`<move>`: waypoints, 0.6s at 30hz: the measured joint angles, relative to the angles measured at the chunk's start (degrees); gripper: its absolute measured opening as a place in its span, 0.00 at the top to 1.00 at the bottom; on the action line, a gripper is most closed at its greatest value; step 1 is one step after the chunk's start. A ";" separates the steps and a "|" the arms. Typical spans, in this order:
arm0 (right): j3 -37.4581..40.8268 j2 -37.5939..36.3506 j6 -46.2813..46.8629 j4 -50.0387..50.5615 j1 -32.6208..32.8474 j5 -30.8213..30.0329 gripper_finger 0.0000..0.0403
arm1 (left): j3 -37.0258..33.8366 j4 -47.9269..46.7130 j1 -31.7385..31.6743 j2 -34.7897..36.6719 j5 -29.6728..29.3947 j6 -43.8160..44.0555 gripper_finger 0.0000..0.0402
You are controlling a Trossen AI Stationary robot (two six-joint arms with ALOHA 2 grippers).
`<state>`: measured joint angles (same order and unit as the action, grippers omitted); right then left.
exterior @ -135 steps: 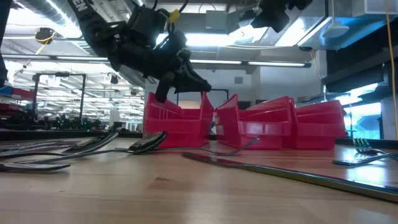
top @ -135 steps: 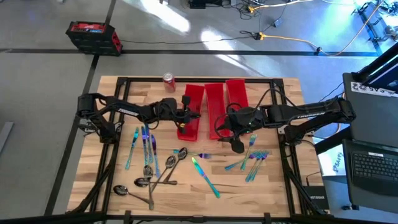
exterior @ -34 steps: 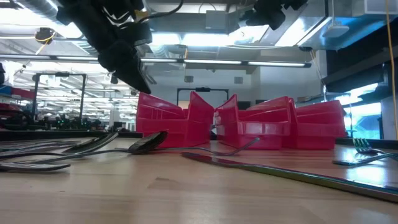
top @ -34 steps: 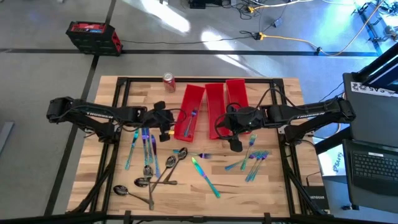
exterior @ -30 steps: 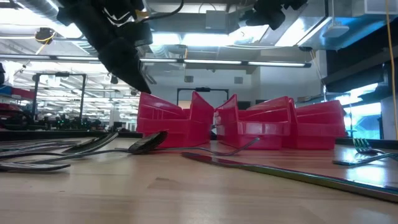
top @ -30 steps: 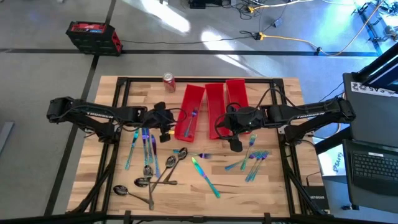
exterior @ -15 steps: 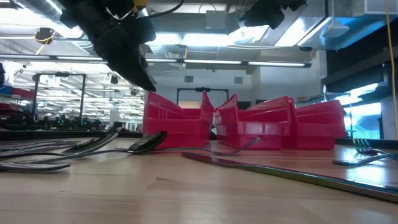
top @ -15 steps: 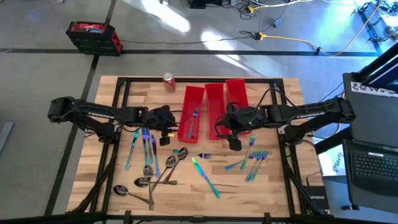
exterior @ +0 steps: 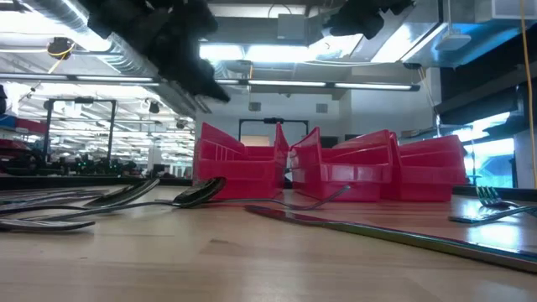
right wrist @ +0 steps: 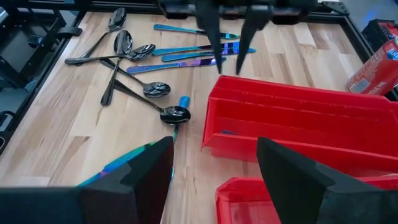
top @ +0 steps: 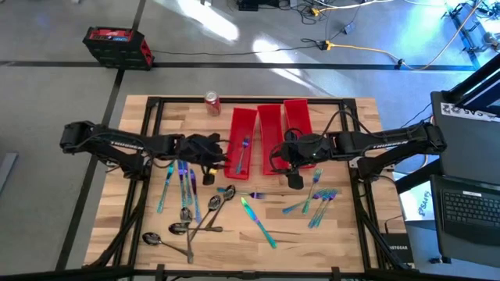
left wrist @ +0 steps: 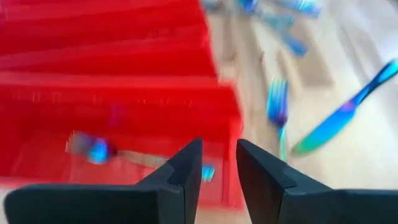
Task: Sort silverware
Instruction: Put the purple fork into the left red bin
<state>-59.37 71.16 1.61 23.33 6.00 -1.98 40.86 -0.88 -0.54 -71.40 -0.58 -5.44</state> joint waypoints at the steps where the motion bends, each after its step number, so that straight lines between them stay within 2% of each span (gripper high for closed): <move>1: 0.00 0.00 0.00 0.01 0.00 0.00 0.46 | 0.00 1.31 0.71 0.33 0.03 -0.02 0.79; 8: 0.00 -0.01 0.02 -0.02 0.00 0.00 0.46 | 0.00 6.07 5.46 3.68 -1.11 -4.25 0.79; 11: 0.00 0.00 0.00 -0.02 0.00 0.01 0.46 | 0.00 6.25 6.19 4.41 -1.48 -6.81 0.79; 18: 0.00 0.00 0.00 0.00 0.00 0.02 0.46 | 0.00 6.18 6.19 4.65 -0.85 -6.81 0.79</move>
<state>-59.37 71.16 1.61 23.34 6.00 -1.96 40.86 5.29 5.65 -66.74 -1.43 -12.25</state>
